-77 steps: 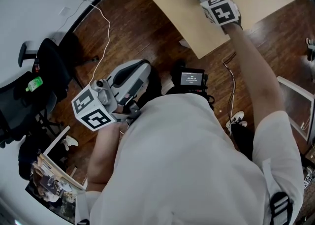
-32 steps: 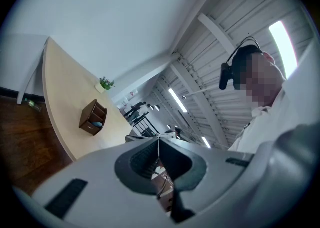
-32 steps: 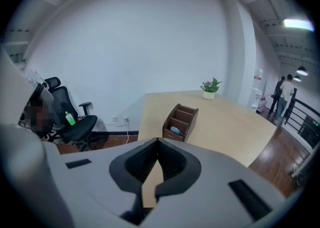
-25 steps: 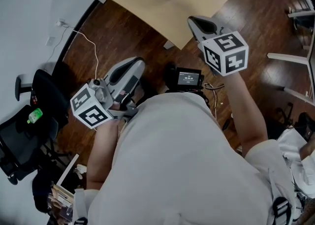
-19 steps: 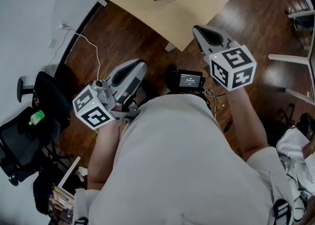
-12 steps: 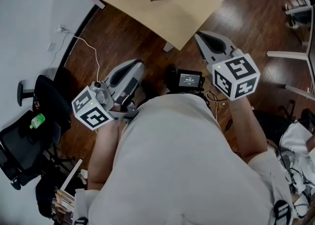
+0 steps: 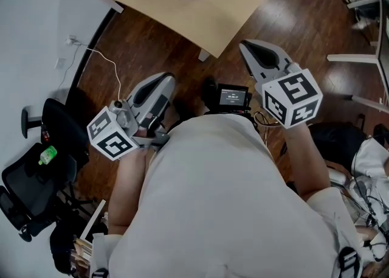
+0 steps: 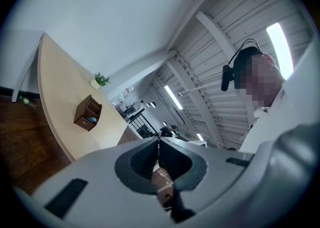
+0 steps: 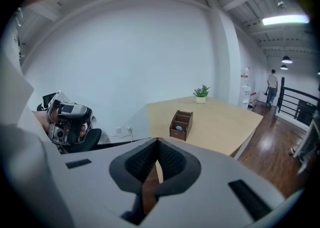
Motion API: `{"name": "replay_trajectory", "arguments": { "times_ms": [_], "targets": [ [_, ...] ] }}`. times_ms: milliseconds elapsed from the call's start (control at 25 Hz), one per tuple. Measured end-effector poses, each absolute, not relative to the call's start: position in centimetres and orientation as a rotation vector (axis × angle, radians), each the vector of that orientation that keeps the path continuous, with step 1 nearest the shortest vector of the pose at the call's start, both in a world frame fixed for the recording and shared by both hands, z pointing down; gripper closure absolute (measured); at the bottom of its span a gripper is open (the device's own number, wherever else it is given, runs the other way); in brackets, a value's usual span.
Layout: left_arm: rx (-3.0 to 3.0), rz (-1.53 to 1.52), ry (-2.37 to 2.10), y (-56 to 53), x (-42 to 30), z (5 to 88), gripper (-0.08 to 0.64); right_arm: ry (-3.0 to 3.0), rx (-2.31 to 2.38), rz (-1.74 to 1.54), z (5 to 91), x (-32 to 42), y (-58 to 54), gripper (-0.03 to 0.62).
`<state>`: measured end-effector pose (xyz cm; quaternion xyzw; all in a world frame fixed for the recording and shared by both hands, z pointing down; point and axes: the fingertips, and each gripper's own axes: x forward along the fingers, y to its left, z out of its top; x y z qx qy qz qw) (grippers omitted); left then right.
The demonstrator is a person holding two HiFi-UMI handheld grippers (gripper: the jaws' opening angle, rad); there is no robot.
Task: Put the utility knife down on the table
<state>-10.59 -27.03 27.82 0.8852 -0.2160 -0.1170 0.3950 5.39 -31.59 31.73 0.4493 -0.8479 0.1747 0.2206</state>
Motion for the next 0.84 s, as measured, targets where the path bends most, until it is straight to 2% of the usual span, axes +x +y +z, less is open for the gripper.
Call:
{"name": "replay_trajectory", "arguments": {
  "times_ms": [840],
  "targets": [
    [2.24, -0.286, -0.536, -27.78, -11.09, 27.87, 0.557, -2.341, 1.231, 0.479, 31.42, 4.56, -31.56, 0.591]
  ]
}}
